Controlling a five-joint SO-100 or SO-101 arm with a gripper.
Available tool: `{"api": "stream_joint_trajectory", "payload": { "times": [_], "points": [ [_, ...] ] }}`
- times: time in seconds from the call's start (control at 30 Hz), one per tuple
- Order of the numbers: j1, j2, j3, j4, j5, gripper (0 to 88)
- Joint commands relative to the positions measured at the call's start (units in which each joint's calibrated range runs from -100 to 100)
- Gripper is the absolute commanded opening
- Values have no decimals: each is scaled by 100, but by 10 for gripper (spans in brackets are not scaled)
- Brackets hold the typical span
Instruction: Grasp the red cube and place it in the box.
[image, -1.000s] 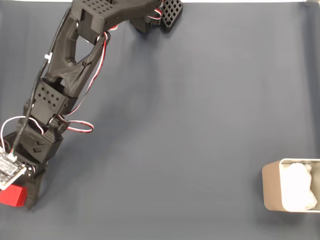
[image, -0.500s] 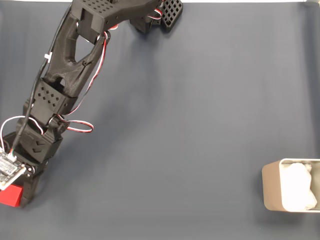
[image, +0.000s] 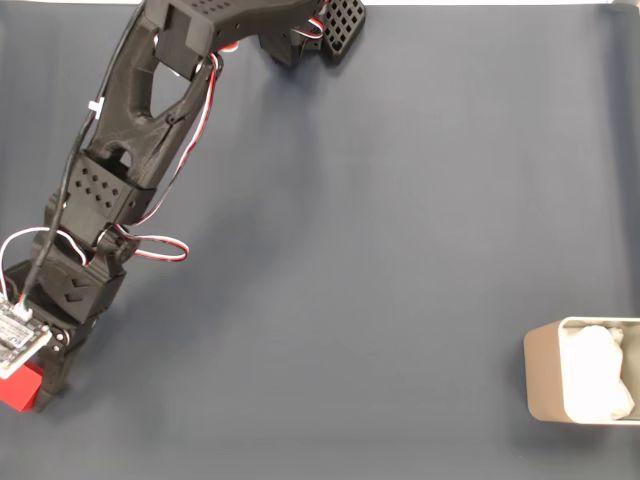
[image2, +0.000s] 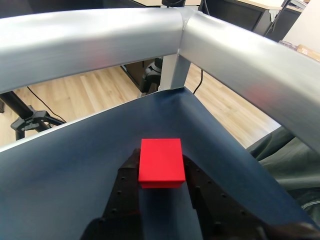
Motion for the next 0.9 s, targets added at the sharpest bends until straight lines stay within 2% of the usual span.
{"api": "stream_joint_trajectory", "payload": {
  "times": [0.0,0.4,0.87],
  "points": [
    [-105,-838,206,29,-10,75],
    [-694,-3073,1977,775,-29,63],
    [-1837,-4832,2898,1676,-88,62]
  ]
}}
